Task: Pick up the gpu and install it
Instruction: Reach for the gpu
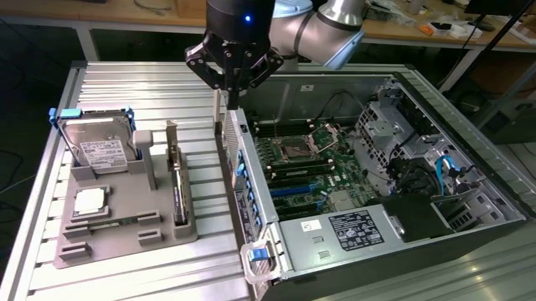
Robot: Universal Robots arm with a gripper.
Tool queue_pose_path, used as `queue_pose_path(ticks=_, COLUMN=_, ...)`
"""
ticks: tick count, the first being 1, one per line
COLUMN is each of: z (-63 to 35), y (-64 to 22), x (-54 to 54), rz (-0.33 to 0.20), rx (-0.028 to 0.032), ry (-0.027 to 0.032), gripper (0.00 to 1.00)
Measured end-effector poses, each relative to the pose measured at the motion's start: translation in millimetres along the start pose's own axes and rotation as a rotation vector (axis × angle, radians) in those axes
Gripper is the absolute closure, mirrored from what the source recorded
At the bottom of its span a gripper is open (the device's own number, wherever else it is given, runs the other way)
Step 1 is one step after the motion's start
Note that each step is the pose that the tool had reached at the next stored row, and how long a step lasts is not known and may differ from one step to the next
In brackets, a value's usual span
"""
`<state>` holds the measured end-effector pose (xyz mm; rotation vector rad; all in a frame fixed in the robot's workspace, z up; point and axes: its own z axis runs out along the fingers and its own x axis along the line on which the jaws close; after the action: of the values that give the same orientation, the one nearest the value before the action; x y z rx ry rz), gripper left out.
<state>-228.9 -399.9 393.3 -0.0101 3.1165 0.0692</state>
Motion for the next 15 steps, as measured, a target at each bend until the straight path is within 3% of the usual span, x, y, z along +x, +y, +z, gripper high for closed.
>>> queue_pose_path(ticks=15, z=-1.2, y=0.3, x=48.3, rz=-0.025, rx=-0.0006, ry=0.0011, gripper=0.89)
